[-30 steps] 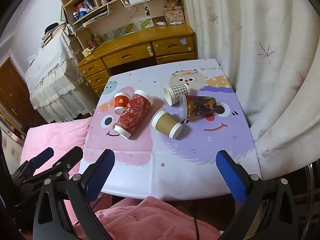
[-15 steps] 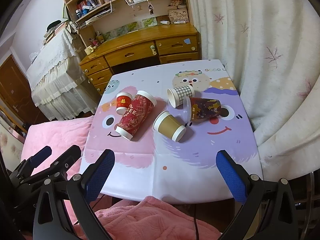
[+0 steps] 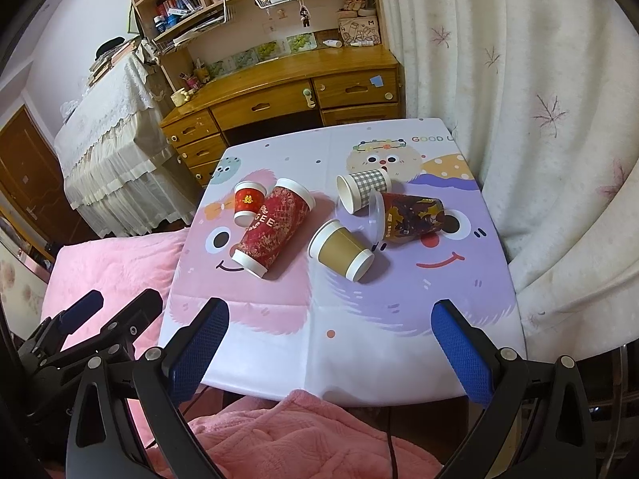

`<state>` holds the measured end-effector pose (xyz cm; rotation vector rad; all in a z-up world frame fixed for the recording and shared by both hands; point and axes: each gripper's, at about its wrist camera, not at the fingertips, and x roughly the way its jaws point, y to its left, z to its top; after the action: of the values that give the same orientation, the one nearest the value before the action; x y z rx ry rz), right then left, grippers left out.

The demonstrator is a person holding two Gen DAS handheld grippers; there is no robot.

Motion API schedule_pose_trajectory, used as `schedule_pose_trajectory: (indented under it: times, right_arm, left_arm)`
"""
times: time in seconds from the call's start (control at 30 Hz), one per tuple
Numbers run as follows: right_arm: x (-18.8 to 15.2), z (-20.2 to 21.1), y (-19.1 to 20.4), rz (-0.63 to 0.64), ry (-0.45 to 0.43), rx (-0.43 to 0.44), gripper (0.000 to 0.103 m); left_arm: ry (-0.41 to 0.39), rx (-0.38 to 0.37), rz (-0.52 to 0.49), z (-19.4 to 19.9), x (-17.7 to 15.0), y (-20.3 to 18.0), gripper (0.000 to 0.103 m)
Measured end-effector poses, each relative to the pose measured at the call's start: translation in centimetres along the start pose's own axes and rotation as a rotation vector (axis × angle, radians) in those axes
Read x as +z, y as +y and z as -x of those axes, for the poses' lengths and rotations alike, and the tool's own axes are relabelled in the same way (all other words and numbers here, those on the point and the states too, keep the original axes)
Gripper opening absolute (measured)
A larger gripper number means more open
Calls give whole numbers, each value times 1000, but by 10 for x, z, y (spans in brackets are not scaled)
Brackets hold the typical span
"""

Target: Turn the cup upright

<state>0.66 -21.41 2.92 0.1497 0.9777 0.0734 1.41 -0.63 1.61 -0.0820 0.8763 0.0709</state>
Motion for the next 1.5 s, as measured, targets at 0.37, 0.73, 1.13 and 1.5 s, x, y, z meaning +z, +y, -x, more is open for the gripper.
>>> schedule_pose_trajectory:
  times: [0.37,0.73,1.13,1.5]
  right_arm:
    - [0,-1,0,-2,-1,2,103]
    - [-3,-5,4,-9,6,4,103]
    - [-12,-34,-10,-119,133,16,103]
    - [12,-47,-61,-101,-22,-52,103]
  left_arm:
    - [1,2,0,1,2,1,92]
    - [14,0,-3,2,1,0,92]
    - [150,13,-29,-30,0,-6,92]
    - [229,-101,-48,-71,42,-13,92]
